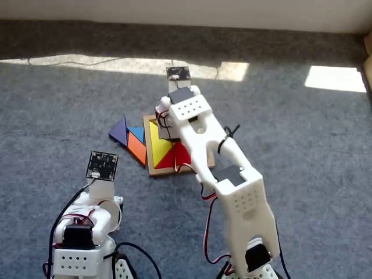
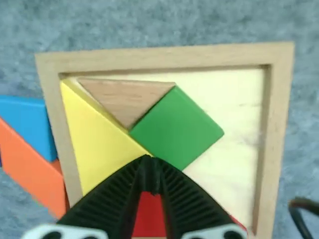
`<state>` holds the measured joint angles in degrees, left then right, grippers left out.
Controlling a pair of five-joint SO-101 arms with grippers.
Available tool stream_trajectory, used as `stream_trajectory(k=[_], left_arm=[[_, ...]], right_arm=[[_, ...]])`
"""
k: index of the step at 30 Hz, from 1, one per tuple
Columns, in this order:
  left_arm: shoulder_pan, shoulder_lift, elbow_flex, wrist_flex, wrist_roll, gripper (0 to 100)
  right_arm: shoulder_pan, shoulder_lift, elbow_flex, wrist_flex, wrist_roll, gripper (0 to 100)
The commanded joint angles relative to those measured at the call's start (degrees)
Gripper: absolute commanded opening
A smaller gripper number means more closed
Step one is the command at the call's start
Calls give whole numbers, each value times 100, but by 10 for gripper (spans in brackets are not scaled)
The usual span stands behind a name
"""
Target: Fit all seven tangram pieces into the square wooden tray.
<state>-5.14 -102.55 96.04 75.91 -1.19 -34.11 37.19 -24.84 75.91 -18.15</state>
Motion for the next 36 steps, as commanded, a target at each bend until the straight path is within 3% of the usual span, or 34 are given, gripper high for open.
stream_trajectory(k=[1, 12, 20, 28, 36], left_arm=[[-13, -127, 119, 35, -18, 6], [-13, -127, 119, 35, -18, 6], [-13, -127, 119, 35, -18, 6], [-13, -127, 119, 35, -18, 6], [-13, -127, 119, 35, -18, 6]], right_arm=[[-75, -66, -453, -13, 44, 5], [92, -48, -1859, 1182, 44, 5], [760, 136, -1868, 655, 44, 5], [646, 752, -1710, 532, 44, 5], [-22, 1376, -1719, 541, 44, 5]])
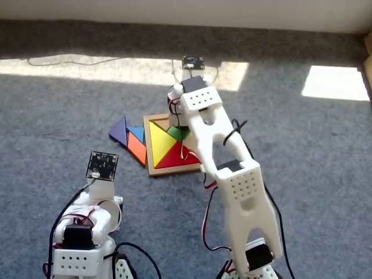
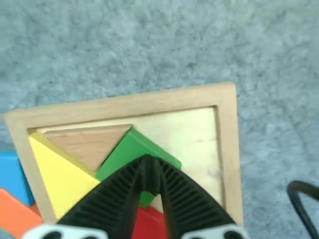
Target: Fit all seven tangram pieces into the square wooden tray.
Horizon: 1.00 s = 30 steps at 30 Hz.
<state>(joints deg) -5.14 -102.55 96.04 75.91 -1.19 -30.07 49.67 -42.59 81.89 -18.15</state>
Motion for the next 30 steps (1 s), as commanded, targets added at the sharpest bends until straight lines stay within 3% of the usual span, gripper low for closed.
stream_trajectory(k=[1, 8, 23, 30], left_arm=[[-13, -127, 119, 35, -18, 6], [-13, -127, 119, 35, -18, 6], [-13, -127, 119, 35, -18, 6], [-13, -127, 119, 35, -18, 6]], right_arm=[[-497, 119, 48, -57, 44, 5], [-629, -312, -277, 92, 44, 5], [-629, -2651, -233, 1895, 35, 5], [-321, -4136, 734, 1895, 44, 5]])
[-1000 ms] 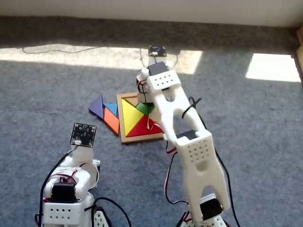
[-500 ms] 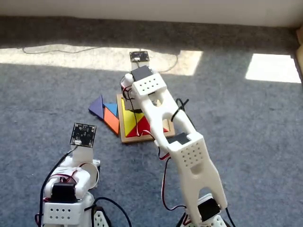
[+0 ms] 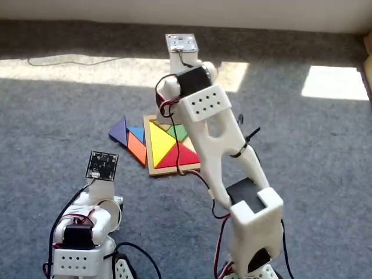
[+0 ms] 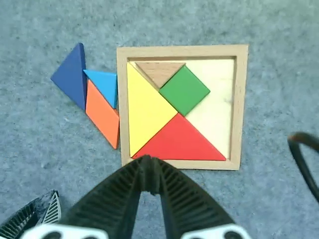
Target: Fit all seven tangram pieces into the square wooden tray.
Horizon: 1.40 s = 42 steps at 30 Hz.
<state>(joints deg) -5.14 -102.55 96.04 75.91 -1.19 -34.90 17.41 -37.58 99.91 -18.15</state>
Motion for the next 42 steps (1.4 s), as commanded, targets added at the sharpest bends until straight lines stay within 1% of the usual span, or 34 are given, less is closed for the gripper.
stream_trajectory(k=[1, 7, 11, 16, 20, 23, 26, 29, 38, 42], left_arm=[[-13, -127, 119, 35, -18, 6], [-13, -127, 119, 35, -18, 6], [-13, -127, 119, 35, -18, 6], [-13, -127, 119, 35, -18, 6], [-13, -127, 119, 35, -18, 6], [-13, -127, 119, 35, -18, 6], [-13, -127, 119, 35, -18, 6], [-13, -127, 119, 35, -18, 6], [-13, -127, 119, 35, -18, 6], [-13, -127, 119, 35, -18, 6]], right_arm=[[180, -1147, 453, 92, 44, 5], [207, -2624, 1877, 57, 44, 5], [356, -3618, 3398, -303, 44, 5], [901, -5068, 5807, -1262, 44, 5], [1402, -6299, 7890, -2484, 44, 5], [1657, -7284, 9270, -3398, 44, 5], [1754, -8338, 10387, -3943, 44, 5], [1754, -9376, 11213, -4092, 44, 5], [1763, -12268, 13182, -4048, 44, 5], [2009, -12136, 13622, -4075, 44, 5]])
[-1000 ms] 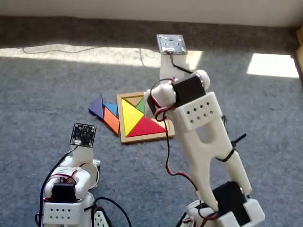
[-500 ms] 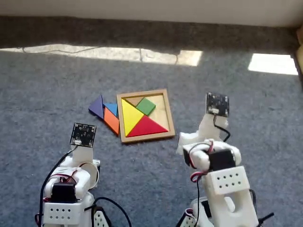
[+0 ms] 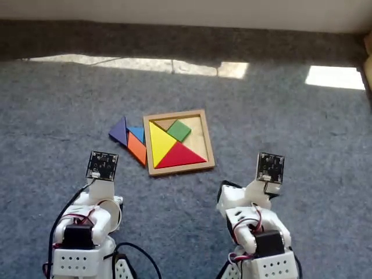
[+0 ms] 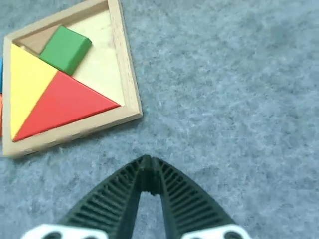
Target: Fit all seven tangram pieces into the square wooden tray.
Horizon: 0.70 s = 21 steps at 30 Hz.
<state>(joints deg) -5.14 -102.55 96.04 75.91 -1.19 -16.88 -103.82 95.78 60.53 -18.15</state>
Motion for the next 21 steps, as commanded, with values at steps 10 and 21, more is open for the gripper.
stream_trajectory(k=[10, 21], left_arm=[[-13, -127, 119, 35, -18, 7], [-57, -119, 84, 44, -35, 7]], right_arm=[[567, 66, 655, -101, 35, 5], [585, 84, 734, -101, 35, 5]])
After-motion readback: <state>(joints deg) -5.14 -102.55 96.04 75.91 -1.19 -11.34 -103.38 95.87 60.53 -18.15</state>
